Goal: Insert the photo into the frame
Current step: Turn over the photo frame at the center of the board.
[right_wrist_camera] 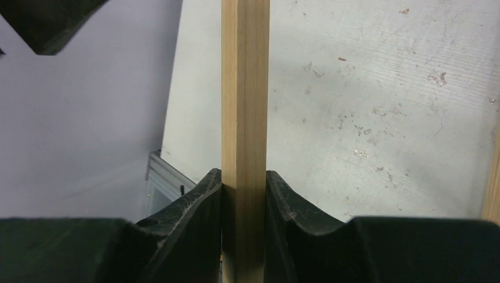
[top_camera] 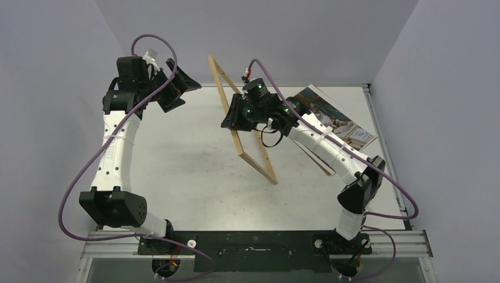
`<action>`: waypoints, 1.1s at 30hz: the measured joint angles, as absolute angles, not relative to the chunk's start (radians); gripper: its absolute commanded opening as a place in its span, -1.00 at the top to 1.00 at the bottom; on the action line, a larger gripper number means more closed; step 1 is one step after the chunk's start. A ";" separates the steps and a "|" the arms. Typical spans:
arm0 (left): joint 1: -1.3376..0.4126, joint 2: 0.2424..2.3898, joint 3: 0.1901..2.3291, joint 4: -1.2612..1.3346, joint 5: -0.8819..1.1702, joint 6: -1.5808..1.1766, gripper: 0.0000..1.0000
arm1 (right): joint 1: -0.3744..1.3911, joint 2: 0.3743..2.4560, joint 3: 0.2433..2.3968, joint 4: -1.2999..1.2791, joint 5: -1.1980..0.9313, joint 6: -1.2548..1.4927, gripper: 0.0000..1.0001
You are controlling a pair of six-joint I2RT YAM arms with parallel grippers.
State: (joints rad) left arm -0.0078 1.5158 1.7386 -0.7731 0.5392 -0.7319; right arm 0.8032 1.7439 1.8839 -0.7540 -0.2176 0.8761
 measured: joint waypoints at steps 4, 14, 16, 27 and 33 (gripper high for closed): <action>-0.007 1.489 1.740 -0.863 0.409 -0.675 -0.94 | 0.877 1.824 1.959 -0.822 -0.137 0.832 0.81; 0.034 1.421 1.877 -1.051 0.026 -0.524 -0.94 | 1.084 2.078 1.998 -0.842 -0.002 0.794 0.64; 0.044 1.403 1.916 -1.079 -0.049 -0.492 -0.94 | 1.108 2.154 2.010 -0.814 0.017 0.803 0.64; 0.048 1.361 1.927 -1.097 -0.066 -0.467 -0.94 | 1.199 2.418 2.104 -0.771 0.152 0.805 0.53; 0.048 1.361 1.900 -1.100 -0.023 -0.471 -0.94 | 1.212 2.434 2.146 -0.757 0.180 0.815 -0.05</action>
